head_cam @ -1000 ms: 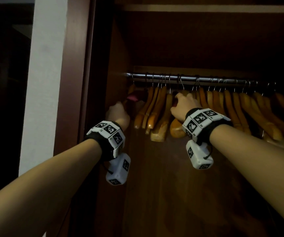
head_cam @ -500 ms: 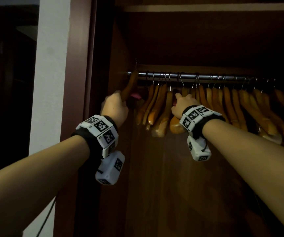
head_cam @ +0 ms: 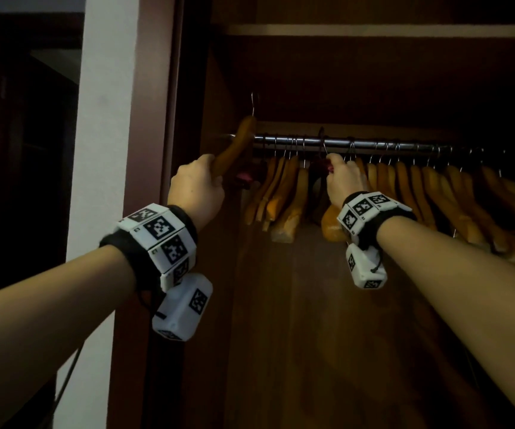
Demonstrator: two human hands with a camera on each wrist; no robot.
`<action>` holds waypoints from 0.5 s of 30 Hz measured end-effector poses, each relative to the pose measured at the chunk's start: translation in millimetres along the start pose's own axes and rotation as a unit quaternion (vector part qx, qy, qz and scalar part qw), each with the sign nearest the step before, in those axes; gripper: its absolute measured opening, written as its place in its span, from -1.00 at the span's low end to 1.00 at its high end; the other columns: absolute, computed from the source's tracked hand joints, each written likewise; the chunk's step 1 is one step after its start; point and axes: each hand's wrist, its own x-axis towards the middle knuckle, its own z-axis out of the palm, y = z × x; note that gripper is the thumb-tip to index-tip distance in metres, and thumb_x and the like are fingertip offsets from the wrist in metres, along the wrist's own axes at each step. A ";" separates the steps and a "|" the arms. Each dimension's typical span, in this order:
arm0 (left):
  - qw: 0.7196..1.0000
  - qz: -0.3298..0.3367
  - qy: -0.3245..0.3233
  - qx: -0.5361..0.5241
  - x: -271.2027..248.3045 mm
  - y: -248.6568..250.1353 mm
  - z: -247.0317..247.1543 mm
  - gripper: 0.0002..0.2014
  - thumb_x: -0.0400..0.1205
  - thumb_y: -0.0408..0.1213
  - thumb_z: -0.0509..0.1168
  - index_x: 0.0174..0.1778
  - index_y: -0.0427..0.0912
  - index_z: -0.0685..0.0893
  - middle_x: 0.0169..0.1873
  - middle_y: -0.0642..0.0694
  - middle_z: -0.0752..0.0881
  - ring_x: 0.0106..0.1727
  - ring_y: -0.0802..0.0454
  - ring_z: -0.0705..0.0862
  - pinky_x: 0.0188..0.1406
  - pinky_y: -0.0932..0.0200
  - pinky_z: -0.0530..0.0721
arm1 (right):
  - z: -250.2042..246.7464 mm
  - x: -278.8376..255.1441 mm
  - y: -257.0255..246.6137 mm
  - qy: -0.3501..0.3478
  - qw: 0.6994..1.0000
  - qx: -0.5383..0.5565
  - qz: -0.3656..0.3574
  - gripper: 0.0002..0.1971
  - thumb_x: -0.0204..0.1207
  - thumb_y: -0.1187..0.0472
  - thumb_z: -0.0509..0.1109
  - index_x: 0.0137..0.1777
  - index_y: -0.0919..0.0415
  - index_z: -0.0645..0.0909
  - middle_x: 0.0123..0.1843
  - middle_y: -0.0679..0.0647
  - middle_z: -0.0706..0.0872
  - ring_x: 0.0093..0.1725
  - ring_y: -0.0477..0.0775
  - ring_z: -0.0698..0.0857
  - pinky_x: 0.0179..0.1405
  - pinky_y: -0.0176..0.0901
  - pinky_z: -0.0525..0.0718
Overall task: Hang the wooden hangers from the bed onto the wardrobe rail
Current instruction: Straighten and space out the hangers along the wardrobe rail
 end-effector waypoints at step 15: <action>0.998 0.041 0.002 -0.051 -9.5 8.8 -49.3 -0.58 0.66 -0.33 0.22 0.47 -0.13 0.47 0.14 -0.22 0.66 -0.03 -0.25 0.73 0.06 -0.16 0.71 | -23.7 -1.0 -16.9 0.051 0.998 0.002 0.030 -0.48 0.56 0.47 0.19 0.50 0.14 0.38 0.37 0.31 0.50 0.34 0.37 0.52 0.25 0.08 0.52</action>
